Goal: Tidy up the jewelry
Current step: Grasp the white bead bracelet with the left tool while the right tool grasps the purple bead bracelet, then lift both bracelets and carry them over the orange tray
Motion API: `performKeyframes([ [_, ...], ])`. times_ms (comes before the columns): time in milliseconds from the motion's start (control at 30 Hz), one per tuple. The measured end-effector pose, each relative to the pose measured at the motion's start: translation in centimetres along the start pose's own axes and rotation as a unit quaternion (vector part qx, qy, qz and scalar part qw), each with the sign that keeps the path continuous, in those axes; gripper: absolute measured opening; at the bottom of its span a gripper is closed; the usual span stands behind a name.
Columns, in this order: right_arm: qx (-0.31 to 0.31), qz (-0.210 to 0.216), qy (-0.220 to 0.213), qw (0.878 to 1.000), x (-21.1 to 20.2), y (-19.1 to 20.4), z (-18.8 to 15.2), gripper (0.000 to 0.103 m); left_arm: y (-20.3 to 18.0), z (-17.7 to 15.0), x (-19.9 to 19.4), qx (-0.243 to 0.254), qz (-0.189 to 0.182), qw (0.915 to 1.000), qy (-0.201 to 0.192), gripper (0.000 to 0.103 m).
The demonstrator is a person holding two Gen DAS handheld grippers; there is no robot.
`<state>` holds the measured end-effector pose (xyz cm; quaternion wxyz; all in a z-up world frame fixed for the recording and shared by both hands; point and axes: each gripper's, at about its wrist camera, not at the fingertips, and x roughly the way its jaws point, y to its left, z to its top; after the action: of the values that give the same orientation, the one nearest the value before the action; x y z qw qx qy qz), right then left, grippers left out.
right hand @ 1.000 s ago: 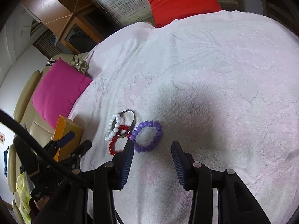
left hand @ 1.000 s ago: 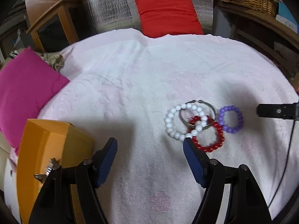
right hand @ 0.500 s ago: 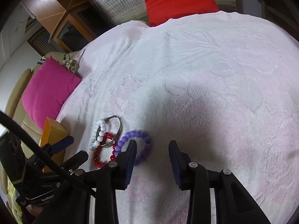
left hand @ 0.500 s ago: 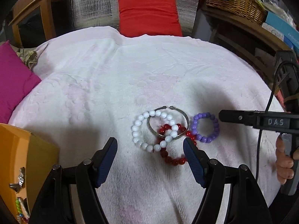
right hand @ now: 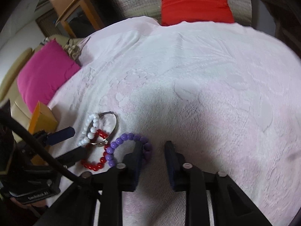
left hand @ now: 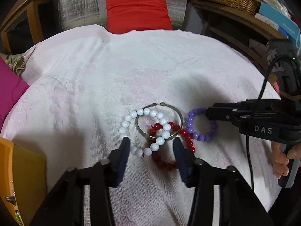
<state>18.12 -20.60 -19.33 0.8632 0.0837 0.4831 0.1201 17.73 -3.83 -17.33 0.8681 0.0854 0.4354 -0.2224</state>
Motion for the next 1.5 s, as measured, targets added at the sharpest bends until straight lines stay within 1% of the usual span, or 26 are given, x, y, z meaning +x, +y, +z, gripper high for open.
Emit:
performKeyframes([
  [67,-0.013,-0.005,-0.004,1.0,0.0,0.3,-0.1,0.015,0.0,0.1,0.4,0.003,-0.001,1.0,0.002,0.037],
  [133,-0.025,-0.01,-0.007,1.0,0.0,0.6,-0.2,0.012,0.2,0.4,0.7,0.003,-0.008,1.0,0.002,0.032],
  [167,-0.029,-0.013,-0.008,0.999,0.0,0.7,-0.2,0.009,0.4,0.5,1.0,0.002,-0.012,0.9999,0.005,0.027],
  [200,-0.034,-0.015,-0.009,0.999,-0.1,0.9,-0.3,0.009,0.5,0.5,1.1,0.001,-0.013,0.9999,0.008,0.022],
  [267,-0.041,-0.021,-0.012,0.999,-0.2,1.2,-0.4,0.009,0.6,0.6,1.5,0.0,-0.015,0.9998,0.014,0.017],
  [500,-0.026,-0.014,-0.012,0.999,-0.8,0.7,-0.4,0.009,1.1,0.5,0.9,-0.018,-0.028,0.9993,0.016,0.01],
  [833,-0.019,-0.003,-0.025,0.999,-2.7,0.7,-0.4,0.009,1.3,0.1,-1.4,-0.037,-0.038,0.9986,0.007,0.009],
  [1133,-0.018,0.006,-0.045,0.999,-5.2,1.0,-1.0,0.009,1.1,-0.2,-4.0,-0.051,-0.043,0.9976,-0.017,0.009],
  [1367,-0.024,0.013,-0.065,0.998,-7.4,1.7,-1.6,0.009,0.0,-0.2,-6.2,-0.045,-0.033,0.9976,-0.04,0.009],
  [1500,-0.028,0.016,-0.072,0.997,-8.3,2.2,-1.8,0.009,-0.6,-0.3,-7.5,-0.04,-0.019,0.9976,-0.053,0.009],
])
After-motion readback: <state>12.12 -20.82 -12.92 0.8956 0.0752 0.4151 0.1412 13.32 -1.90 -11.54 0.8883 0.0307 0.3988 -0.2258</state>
